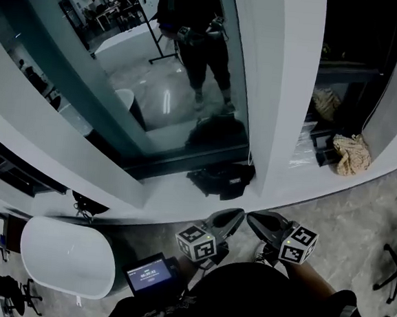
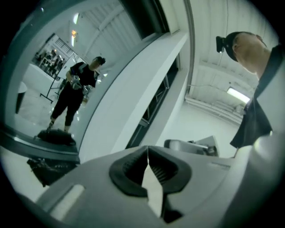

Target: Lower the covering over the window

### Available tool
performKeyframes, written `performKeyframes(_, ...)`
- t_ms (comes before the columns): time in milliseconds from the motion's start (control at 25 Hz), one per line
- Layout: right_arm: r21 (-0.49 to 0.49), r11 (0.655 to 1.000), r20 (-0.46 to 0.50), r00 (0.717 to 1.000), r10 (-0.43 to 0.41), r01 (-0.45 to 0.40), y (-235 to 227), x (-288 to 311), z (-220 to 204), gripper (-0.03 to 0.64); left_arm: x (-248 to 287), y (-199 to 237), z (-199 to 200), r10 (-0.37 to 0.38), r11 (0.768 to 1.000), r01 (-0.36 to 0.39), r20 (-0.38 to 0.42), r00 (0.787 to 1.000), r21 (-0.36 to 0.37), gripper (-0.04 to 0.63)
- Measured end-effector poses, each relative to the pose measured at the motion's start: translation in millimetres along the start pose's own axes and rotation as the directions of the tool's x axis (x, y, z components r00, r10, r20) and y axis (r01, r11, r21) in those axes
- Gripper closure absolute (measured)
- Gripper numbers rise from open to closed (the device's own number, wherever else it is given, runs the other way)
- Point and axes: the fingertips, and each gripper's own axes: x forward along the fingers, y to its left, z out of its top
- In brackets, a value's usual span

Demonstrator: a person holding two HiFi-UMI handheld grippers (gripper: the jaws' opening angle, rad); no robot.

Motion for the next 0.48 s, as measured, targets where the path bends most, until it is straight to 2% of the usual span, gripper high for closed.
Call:
performKeyframes(80, -0.024, 1.0, 0.035, 0.999, 0.016, -0.015, -27, 1, 28, 0.609, 22, 26, 37, 0.063, 0.996, -0.066, 0.059, 0.996, 0.056, 0.585)
performKeyframes(200, -0.037, 0.998, 0.016, 0.999, 0.049, -0.048, -55, -6, 45, 0.609, 49, 56, 85, 0.131, 0.981, -0.149, 0.139, 0.982, 0.128, 0.557)
performKeyframes(320, -0.093, 0.994, -0.026, 0.998, 0.051, -0.053, -71, -8, 47, 0.609, 68, 79, 131, 0.142, 0.97, -0.177, 0.201, 0.969, 0.167, 0.545)
performKeyframes(480, -0.167, 0.986, -0.057, 0.998, 0.0, -0.009, -89, -1, 50, 0.609, 93, 118, 187, 0.135, 0.969, -0.185, 0.279, 0.951, 0.162, 0.543)
